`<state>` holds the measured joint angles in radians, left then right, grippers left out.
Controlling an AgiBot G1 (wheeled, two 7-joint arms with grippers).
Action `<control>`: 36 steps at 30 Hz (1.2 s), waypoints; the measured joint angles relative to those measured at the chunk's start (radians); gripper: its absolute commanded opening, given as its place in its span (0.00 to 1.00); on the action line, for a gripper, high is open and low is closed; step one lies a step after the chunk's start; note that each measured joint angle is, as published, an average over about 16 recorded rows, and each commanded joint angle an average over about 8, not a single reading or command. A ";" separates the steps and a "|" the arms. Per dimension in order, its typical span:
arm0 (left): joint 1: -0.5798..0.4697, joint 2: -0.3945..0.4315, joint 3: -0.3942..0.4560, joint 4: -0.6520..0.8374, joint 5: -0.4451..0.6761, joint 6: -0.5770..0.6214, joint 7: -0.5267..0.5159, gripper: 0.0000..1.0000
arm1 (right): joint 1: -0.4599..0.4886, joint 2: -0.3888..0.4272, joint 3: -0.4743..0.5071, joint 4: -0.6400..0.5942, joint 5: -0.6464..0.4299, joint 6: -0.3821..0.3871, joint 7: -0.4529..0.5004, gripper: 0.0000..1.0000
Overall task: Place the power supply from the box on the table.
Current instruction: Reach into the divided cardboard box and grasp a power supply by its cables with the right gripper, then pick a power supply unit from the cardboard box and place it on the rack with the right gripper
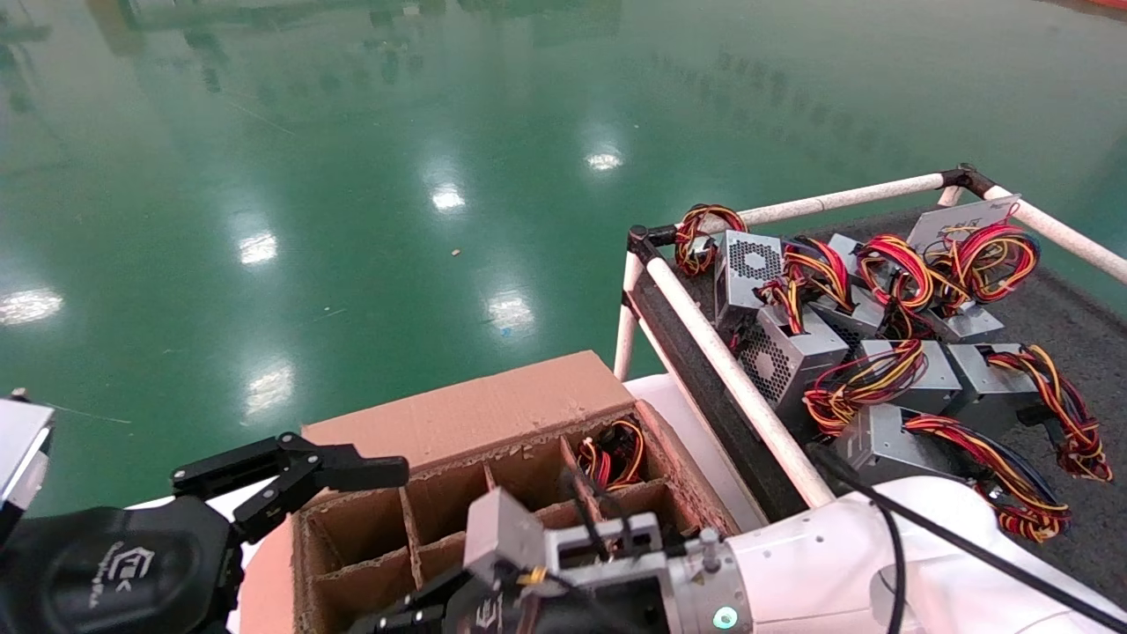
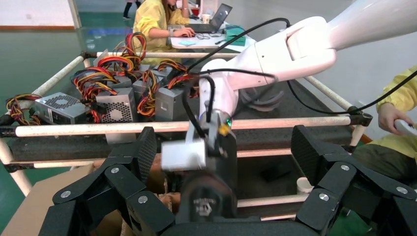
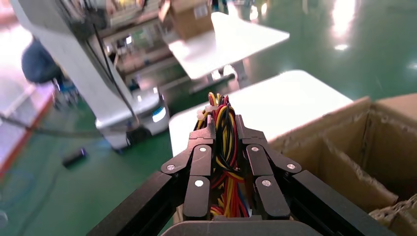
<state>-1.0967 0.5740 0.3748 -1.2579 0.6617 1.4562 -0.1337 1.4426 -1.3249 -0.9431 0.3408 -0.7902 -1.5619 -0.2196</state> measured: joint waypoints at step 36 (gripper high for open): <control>0.000 0.000 0.000 0.000 0.000 0.000 0.000 1.00 | -0.002 0.415 -0.035 0.392 0.450 -0.032 0.194 0.00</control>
<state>-1.0967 0.5740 0.3750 -1.2579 0.6615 1.4561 -0.1336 1.4406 -0.9094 -0.9783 0.7329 -0.3403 -1.5935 -0.0257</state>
